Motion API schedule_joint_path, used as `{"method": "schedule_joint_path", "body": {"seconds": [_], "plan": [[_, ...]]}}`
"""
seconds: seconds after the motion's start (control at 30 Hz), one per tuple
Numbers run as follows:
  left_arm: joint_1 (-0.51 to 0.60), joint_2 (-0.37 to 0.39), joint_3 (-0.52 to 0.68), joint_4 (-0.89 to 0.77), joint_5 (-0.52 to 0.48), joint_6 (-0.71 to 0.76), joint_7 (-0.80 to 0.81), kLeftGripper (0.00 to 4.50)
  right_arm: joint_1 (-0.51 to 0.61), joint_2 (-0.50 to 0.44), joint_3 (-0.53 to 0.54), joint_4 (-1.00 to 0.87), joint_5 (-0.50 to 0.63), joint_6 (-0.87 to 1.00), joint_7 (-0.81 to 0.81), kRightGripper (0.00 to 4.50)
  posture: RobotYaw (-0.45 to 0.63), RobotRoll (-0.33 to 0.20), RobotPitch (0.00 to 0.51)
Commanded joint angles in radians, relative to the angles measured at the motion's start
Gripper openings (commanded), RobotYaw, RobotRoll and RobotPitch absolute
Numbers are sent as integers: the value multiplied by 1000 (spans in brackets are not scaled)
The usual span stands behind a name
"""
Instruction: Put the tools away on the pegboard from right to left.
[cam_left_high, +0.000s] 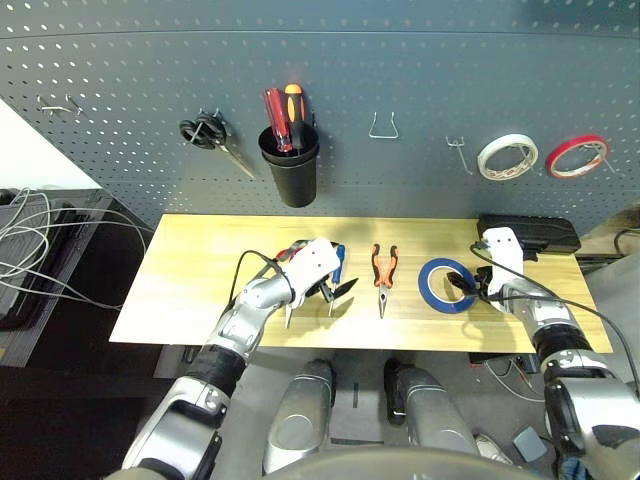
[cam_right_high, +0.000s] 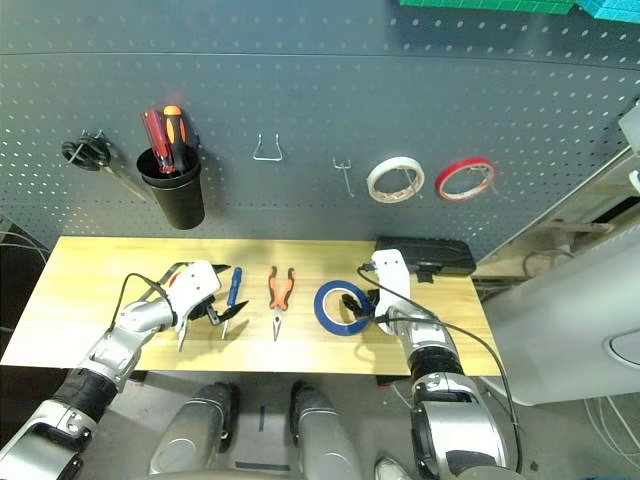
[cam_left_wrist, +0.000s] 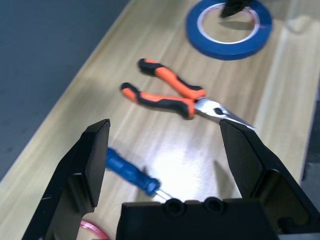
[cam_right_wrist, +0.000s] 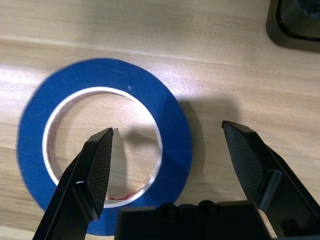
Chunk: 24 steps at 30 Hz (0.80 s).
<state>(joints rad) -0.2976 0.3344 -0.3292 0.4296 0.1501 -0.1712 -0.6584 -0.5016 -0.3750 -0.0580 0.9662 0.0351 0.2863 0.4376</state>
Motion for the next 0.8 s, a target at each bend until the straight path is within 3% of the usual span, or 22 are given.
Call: {"method": "schedule_joint_path", "body": {"seconds": [0.03,0.07,0.13,0.43,0.6,0.8], "plan": [[7,5,-37,-9,24,0,-34,4477,-16,14,16,58,-21,22,-19,4500,170,0,199],[6,6,-39,-8,27,-1,-38,4477,-22,17,17,66,-24,22,-21,4500,169,0,197],[5,5,-37,-6,27,-1,-40,4500,-27,20,19,74,-27,14,-23,3906,169,0,196],[-3,12,3,9,22,-59,18,4500,7,11,18,-24,-30,-14,-27,771,160,0,178],[2,14,58,-16,23,-185,125,4500,125,-10,36,-273,-52,-113,-31,733,151,0,177],[12,-11,135,-40,-39,-310,200,4500,234,-45,80,-512,-105,-418,-32,733,136,0,176]]}}
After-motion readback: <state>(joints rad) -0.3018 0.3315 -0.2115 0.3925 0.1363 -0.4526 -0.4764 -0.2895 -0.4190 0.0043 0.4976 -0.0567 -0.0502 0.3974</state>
